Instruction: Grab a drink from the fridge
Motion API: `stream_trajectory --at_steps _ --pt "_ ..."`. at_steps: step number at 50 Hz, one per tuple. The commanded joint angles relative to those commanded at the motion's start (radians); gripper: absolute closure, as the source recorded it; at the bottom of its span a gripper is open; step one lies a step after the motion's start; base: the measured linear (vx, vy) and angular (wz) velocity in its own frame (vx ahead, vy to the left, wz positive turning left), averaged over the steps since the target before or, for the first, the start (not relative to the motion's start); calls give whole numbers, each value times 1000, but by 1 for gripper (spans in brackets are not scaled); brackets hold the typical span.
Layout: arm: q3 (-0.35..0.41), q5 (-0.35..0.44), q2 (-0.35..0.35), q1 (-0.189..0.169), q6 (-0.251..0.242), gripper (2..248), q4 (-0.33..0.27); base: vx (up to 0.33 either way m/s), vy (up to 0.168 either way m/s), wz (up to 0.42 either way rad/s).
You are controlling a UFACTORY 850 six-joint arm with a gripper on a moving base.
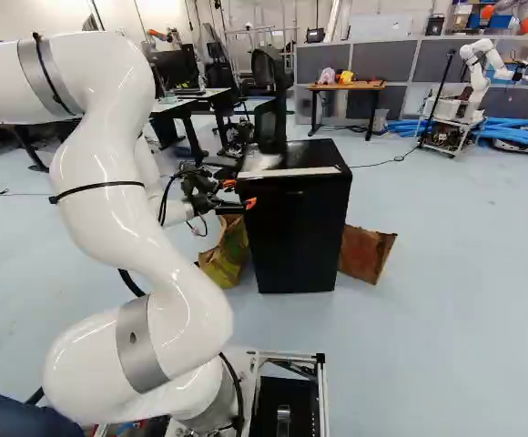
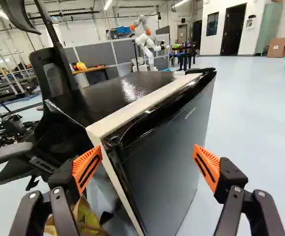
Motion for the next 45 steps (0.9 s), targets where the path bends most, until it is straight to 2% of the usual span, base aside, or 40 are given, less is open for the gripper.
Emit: stream_trajectory --at_steps 45 --pt "-6 0 -3 -34 0 3 0 0 0 0"
